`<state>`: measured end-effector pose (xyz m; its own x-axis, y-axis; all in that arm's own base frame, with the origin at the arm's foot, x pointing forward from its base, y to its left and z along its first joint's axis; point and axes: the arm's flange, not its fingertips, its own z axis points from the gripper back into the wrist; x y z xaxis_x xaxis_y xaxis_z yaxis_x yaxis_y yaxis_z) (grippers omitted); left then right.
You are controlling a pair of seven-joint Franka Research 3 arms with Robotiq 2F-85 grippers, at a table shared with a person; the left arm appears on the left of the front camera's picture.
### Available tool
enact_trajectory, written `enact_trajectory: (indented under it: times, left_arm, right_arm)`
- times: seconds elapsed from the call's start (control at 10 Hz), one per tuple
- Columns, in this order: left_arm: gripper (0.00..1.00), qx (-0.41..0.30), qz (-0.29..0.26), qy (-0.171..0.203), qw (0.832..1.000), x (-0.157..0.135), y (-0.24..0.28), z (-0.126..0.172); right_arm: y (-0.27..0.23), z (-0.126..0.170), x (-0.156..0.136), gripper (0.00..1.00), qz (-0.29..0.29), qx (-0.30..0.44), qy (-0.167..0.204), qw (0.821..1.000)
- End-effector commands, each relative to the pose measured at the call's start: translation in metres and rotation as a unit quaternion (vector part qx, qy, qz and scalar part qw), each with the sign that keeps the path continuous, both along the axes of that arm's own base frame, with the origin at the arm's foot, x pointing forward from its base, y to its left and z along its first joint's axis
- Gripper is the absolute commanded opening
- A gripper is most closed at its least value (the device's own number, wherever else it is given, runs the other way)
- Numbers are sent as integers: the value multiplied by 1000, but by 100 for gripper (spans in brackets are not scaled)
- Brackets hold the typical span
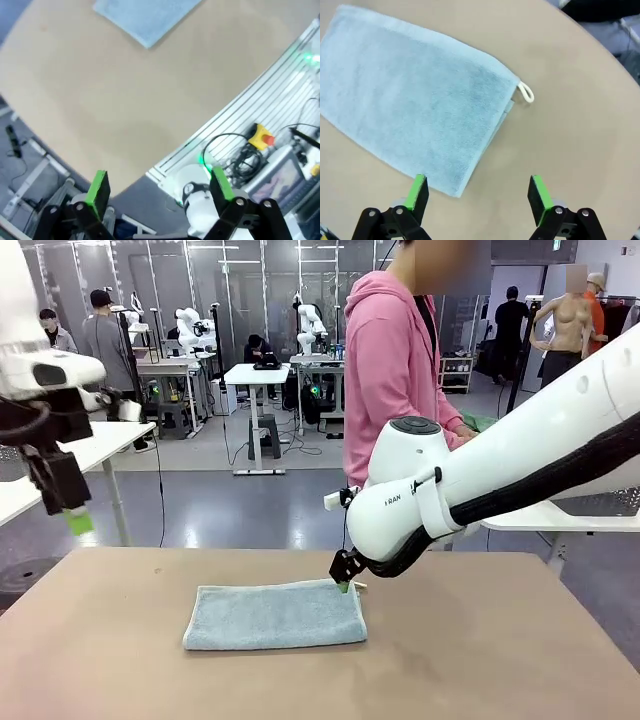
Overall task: Fold the towels and place them in the basket.
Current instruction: When a person lays out a Towel with hook on the table, fold it in half twice.
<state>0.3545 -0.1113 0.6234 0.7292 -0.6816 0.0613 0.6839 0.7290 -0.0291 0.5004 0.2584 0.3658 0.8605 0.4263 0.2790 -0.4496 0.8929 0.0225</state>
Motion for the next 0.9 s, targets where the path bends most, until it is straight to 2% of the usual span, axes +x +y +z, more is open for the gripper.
enact_trajectory:
  times: [0.0,0.1,0.5,0.8]
  left_arm:
    - [100,32,27,-24,999,-39,4,36]
    - [100,35,38,-49,997,-54,9,48]
    - [100,39,109,-110,987,-90,48,85]
    - [100,14,120,-145,982,-114,63,99]
  right_arm:
    - [12,-11,22,100,-86,0,25,996]
    - [13,-17,28,100,-104,10,20,994]
    - [17,-43,41,100,-151,2,59,987]
    - [15,-56,43,100,-162,-1,78,984]
